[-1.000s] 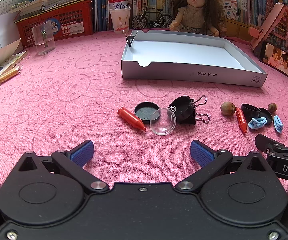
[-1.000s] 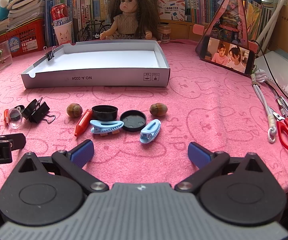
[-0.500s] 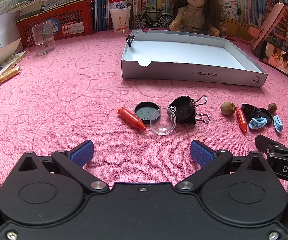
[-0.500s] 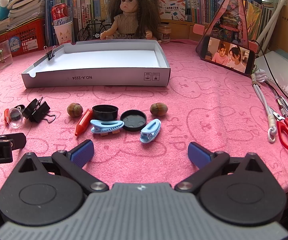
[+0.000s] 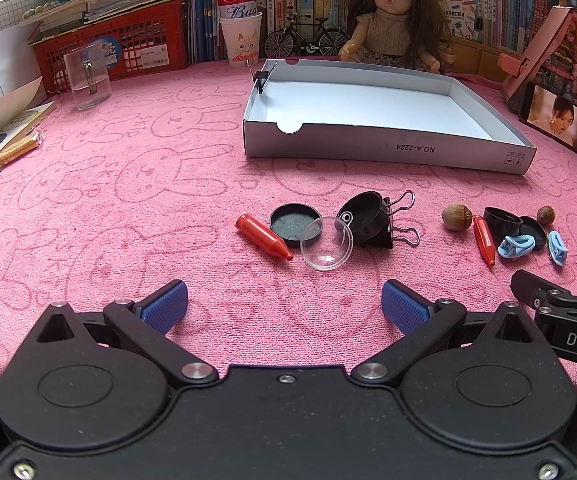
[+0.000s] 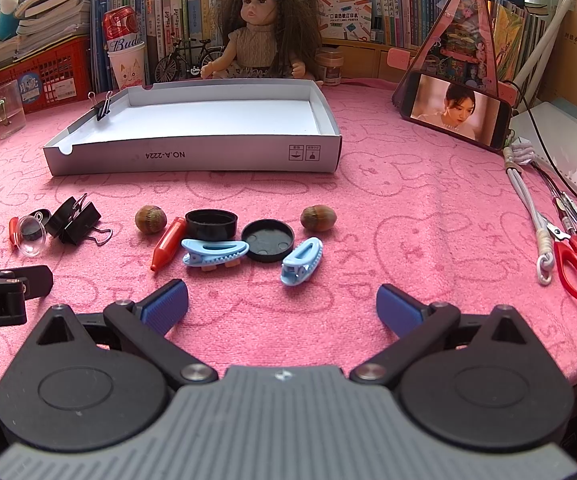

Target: Organize rigid objects

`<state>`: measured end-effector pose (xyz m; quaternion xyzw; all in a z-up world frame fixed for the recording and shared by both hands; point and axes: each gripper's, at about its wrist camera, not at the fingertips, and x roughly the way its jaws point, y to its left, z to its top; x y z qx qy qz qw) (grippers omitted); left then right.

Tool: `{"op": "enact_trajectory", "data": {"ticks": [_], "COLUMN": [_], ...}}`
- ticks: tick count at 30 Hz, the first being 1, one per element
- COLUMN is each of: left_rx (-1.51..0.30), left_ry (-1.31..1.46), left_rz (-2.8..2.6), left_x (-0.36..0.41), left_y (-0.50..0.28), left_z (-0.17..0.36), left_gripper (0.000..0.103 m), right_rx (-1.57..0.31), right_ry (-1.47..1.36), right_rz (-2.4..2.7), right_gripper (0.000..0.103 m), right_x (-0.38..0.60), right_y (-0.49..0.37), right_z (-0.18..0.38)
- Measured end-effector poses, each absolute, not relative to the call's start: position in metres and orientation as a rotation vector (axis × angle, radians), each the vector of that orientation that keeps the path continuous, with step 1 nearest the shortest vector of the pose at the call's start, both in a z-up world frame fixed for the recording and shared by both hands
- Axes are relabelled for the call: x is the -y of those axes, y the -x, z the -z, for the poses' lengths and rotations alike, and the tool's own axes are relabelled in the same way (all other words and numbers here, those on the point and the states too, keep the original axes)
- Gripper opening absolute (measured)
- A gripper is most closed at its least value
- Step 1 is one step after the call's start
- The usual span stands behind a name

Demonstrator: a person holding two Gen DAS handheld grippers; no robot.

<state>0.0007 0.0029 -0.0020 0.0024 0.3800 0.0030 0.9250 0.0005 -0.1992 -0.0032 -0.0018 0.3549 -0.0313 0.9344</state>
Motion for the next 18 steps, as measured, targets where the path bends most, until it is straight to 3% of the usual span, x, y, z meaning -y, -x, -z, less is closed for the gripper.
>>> {"op": "enact_trajectory", "data": {"ticks": [18], "left_rx": [-0.776], "left_ry": [-0.007], "left_rz": [-0.006], "left_x": [-0.0026], "left_y": [-0.0001], "left_z": [0.0019], "left_gripper": [0.103], "right_rx": [-0.717], "right_ry": [0.004], "right_rz": [0.062], "right_gripper": [0.103], "right_x": [0.2051], "right_y": [-0.0003], "right_z": [0.0056]}}
